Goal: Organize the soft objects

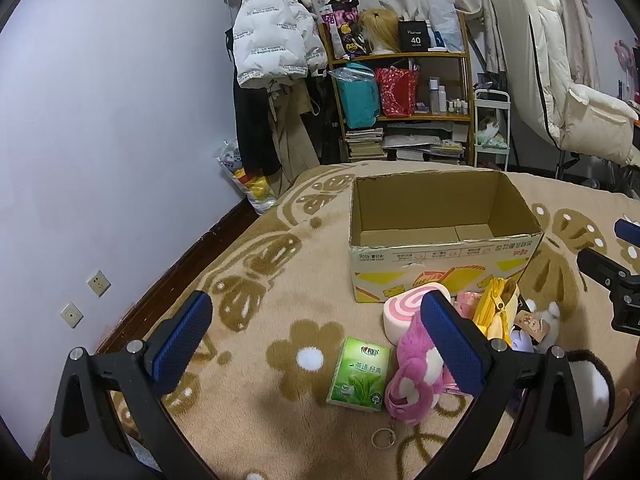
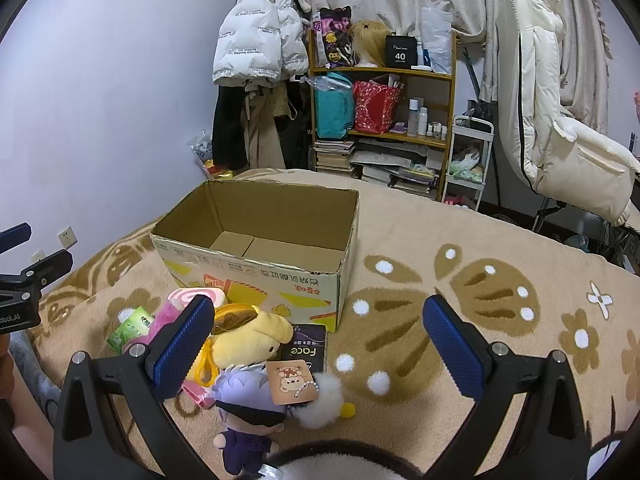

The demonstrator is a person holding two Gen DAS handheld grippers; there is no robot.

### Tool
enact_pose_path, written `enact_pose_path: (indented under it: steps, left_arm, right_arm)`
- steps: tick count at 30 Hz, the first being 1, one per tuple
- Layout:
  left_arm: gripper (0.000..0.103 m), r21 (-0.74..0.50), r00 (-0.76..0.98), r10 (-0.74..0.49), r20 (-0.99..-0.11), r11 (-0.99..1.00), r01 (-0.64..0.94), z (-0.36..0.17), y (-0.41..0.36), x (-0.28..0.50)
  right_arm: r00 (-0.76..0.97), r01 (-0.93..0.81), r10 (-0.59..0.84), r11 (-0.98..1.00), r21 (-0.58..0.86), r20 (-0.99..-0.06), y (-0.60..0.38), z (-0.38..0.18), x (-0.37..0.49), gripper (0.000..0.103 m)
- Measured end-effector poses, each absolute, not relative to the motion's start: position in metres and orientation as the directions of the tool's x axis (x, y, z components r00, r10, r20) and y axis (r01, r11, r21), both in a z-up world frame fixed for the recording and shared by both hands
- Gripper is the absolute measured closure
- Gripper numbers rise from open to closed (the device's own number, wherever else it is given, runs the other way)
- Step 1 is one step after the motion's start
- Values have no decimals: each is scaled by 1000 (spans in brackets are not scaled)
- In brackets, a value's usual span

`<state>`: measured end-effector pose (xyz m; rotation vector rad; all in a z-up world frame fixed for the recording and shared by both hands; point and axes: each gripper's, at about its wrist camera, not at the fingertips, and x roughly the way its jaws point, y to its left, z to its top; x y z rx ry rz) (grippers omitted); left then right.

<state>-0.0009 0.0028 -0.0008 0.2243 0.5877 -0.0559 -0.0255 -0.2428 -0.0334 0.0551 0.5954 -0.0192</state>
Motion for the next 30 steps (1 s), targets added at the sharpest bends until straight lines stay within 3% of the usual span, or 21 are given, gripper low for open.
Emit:
enact_pose_path:
  steps: [30]
  left_arm:
    - [0, 204, 827, 20, -562, 972, 115, -2, 3, -1]
  right_arm:
    - [824, 35, -4, 998, 44, -566, -243, -35, -25, 0]
